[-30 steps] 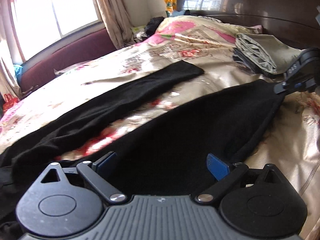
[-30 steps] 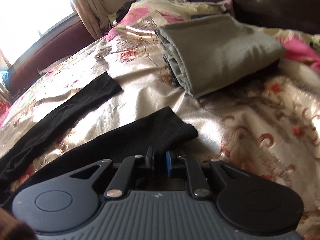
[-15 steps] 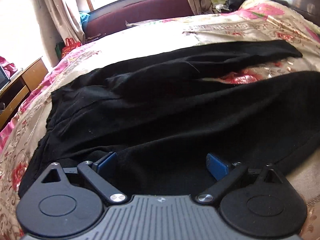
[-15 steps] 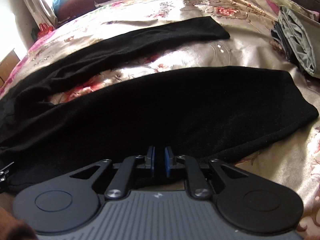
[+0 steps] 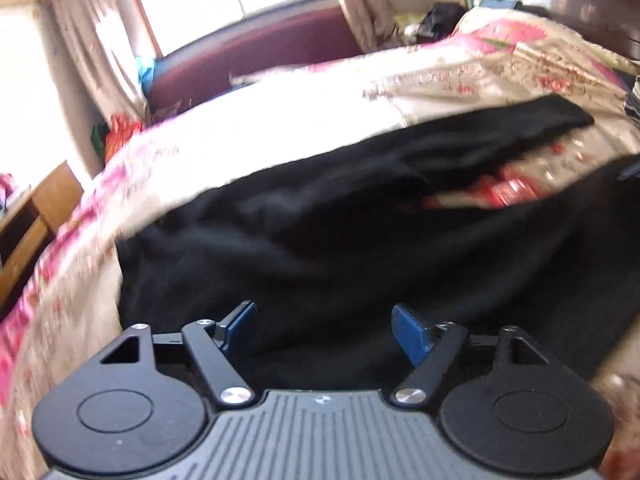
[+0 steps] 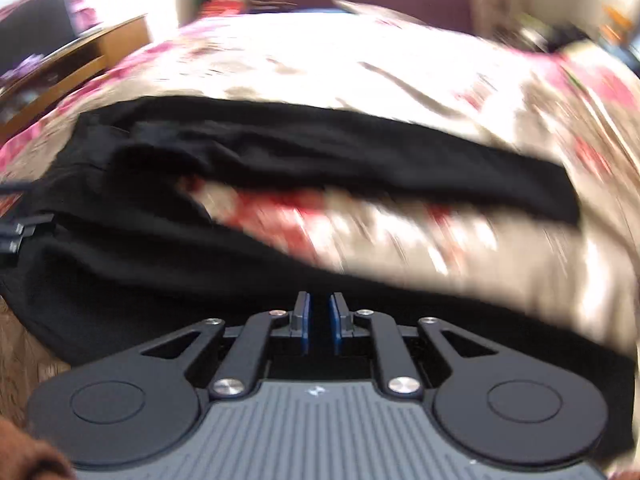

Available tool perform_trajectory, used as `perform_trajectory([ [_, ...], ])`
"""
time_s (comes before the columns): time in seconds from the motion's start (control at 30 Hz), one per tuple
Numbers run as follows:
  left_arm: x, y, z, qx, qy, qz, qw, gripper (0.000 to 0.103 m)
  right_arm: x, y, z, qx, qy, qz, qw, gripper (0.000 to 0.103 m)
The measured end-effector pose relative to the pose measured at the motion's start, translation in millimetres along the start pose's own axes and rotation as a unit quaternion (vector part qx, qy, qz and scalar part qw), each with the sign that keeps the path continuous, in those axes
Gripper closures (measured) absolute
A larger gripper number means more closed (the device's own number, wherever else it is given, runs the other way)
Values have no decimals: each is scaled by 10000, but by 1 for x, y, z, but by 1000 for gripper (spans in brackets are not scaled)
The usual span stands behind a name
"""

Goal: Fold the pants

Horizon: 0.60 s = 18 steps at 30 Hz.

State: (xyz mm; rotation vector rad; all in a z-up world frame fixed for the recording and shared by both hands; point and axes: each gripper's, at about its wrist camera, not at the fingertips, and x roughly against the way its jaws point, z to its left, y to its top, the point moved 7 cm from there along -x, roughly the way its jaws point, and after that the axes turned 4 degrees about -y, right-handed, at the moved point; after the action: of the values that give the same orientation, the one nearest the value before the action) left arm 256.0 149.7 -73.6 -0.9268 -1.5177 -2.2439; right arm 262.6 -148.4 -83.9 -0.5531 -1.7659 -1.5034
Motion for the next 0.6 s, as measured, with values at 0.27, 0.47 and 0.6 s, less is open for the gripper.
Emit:
perform_trajectory([
  [0.27, -108, 38, 147, -616, 555, 647, 9945, 14, -148, 157, 65, 1949, 437, 415, 9790, 85],
  [0.47, -160, 47, 201, -696, -163, 1083, 9915, 14, -208, 211, 113, 2744, 789, 801, 9550, 70],
  [0.6, -183, 42, 204, -1058, -528, 1246, 9851, 11, -236, 220, 118, 3019, 834, 1075, 9436, 67],
])
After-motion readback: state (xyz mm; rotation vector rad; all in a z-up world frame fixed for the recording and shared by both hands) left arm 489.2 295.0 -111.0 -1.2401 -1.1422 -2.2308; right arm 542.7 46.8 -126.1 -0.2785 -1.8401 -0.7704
